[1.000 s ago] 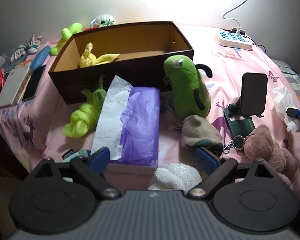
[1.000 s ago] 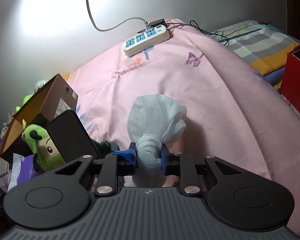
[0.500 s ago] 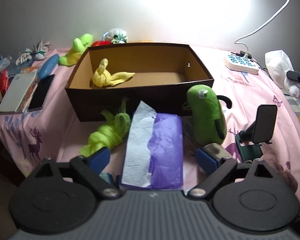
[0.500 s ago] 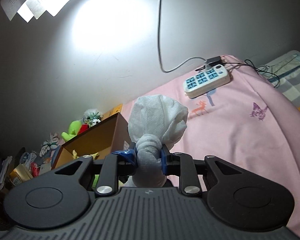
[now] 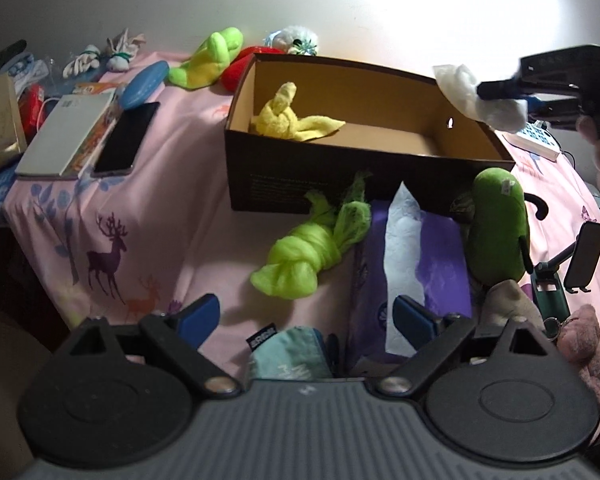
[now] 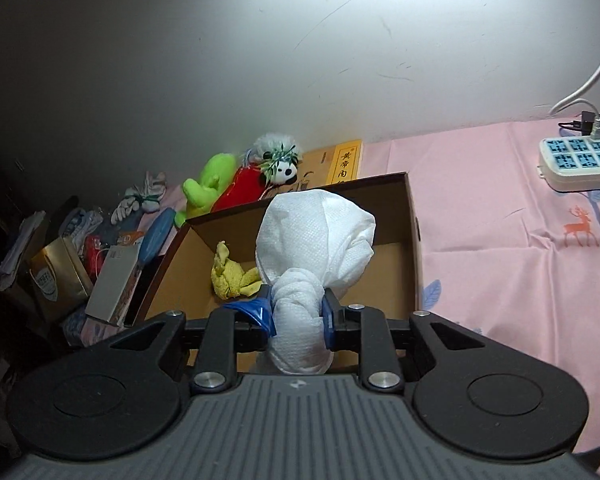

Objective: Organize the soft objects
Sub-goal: 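Carry the white cloth into the box and open the right gripper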

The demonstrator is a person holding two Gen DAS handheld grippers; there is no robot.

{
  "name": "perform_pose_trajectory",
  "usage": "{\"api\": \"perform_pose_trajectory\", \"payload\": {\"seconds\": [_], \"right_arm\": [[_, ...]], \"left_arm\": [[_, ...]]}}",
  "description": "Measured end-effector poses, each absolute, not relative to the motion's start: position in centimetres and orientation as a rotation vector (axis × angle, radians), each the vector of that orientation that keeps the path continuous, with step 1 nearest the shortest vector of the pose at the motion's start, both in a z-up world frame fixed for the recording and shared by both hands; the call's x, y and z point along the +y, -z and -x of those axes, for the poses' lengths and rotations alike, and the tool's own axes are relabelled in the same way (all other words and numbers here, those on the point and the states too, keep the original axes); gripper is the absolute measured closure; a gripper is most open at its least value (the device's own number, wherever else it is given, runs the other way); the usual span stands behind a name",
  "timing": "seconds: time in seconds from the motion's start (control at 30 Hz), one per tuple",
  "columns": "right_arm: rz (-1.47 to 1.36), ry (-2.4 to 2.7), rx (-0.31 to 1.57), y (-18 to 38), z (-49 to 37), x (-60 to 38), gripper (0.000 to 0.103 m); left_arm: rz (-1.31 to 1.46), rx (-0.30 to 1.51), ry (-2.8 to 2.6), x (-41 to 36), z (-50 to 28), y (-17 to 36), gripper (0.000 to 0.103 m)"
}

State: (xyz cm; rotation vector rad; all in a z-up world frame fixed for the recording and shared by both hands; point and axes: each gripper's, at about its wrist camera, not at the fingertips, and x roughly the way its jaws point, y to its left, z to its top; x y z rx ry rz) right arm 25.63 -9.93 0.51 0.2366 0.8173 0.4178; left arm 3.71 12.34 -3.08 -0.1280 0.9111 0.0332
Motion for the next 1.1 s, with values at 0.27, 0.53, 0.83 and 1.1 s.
{"api": "perform_pose_trajectory", "payload": {"seconds": [0.27,0.53,0.83,1.1], "right_arm": [[-0.087,-0.302,0.887,3.4,-30.7,-4.1,0.098],[-0.035,-0.219,0.924,5.6,-32.8,-3.4,0.091],[-0.214,-0.211,0.843,3.5,-30.7,-7.0,0.090],[-0.213,-0.347,0.718,0.5,-21.5,-9.3,0.090]], "left_arm": [[0.159,0.934,-0.070,16.1,-2.6,4.1,0.009],[0.187,0.946,-0.080,17.7,-2.7,4.6,0.009],[0.170,0.951,-0.052,17.5,-4.0,5.0,0.009],[0.173,0.968,-0.032,17.5,-5.6,5.2,0.009]]}}
